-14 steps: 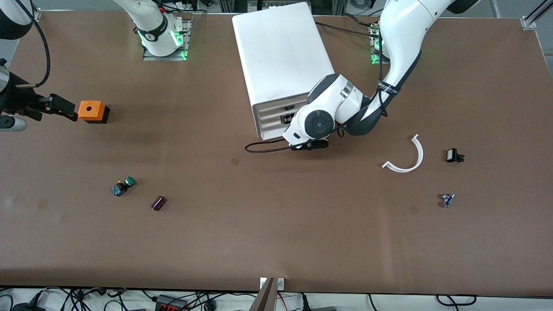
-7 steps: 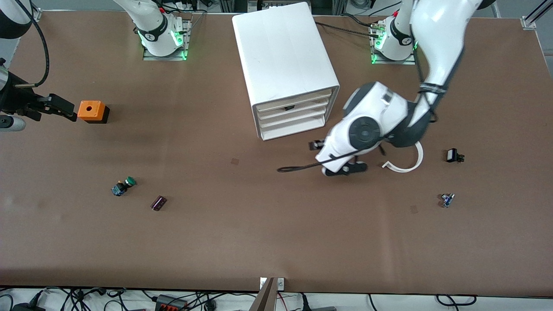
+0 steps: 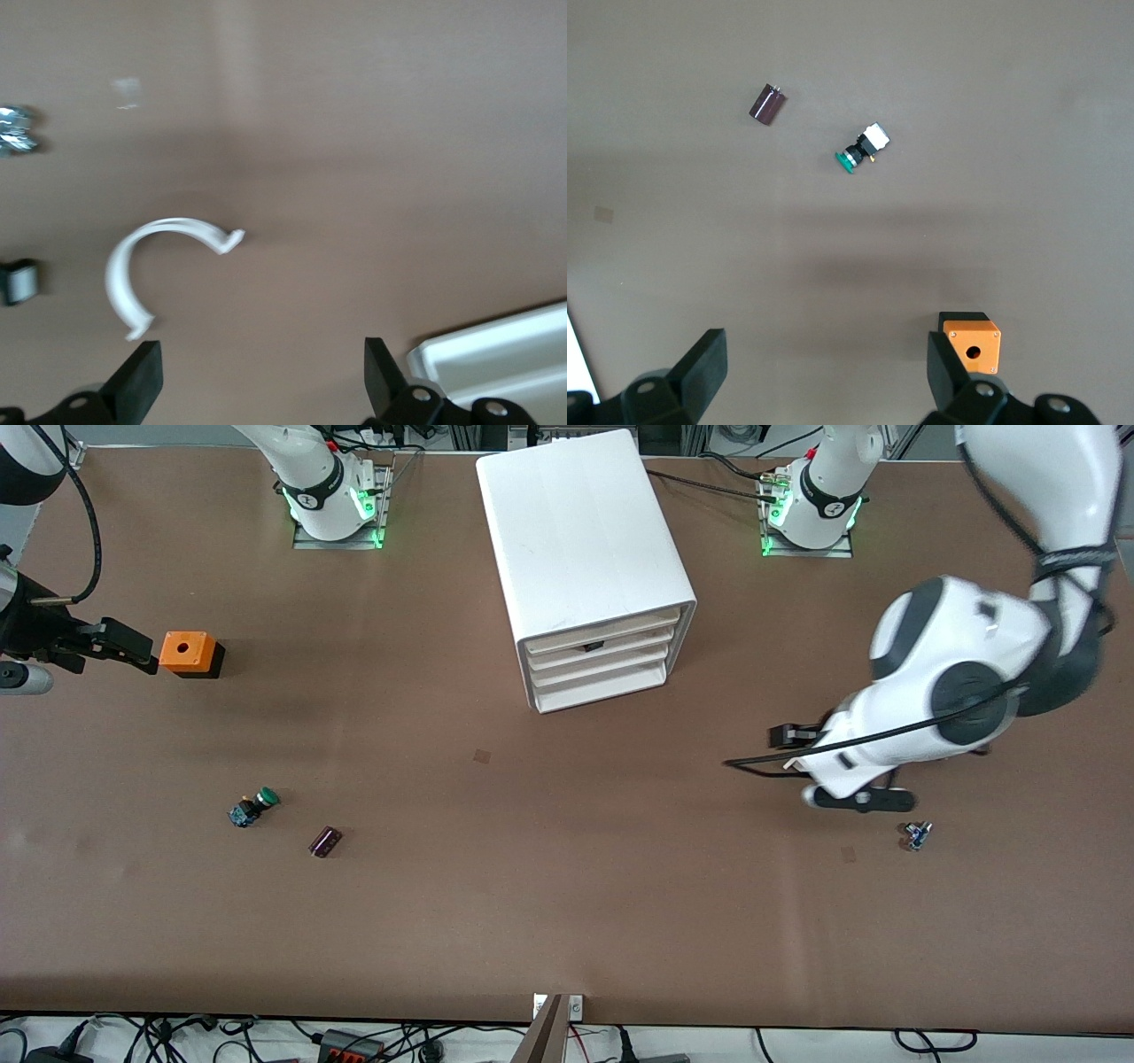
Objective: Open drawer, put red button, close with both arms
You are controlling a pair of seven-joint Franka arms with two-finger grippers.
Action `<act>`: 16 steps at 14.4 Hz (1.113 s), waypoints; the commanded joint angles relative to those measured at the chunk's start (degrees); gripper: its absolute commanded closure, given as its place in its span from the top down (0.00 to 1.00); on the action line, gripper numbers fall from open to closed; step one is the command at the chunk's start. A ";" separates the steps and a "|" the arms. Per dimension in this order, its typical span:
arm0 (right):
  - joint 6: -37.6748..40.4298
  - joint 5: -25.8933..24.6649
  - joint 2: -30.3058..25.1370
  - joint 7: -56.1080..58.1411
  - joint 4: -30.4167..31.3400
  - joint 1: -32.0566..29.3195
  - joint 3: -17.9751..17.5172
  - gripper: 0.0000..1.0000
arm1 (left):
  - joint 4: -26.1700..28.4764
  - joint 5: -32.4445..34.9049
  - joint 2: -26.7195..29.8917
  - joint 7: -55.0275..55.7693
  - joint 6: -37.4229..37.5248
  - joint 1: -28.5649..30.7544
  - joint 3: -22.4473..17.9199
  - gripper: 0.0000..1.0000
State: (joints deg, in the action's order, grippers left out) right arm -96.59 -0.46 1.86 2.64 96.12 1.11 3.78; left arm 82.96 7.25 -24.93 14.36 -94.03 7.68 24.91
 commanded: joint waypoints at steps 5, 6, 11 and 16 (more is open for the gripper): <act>-0.27 -0.77 -0.02 0.34 -0.15 -0.15 -0.18 1.00 | 13.69 -5.22 23.40 -24.09 2.10 -5.03 -19.59 1.00; -0.27 -0.77 -0.02 0.26 -0.15 -0.15 -0.18 1.00 | 15.11 -5.31 26.22 -24.55 2.18 -6.79 -21.55 1.00; -0.27 -0.77 -0.02 0.26 -0.15 -0.15 -0.18 1.00 | 17.59 -11.65 31.61 -25.26 2.19 -9.18 -27.01 1.00; -0.27 -0.77 -0.02 0.34 -0.15 -0.06 -0.18 1.00 | 16.19 -10.60 30.03 -24.82 -2.73 -8.83 -26.14 1.00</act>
State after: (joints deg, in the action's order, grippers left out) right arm -96.63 -0.47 1.91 2.64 96.13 1.12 3.78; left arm 99.92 -3.44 5.34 -9.77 -95.20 -0.81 -0.97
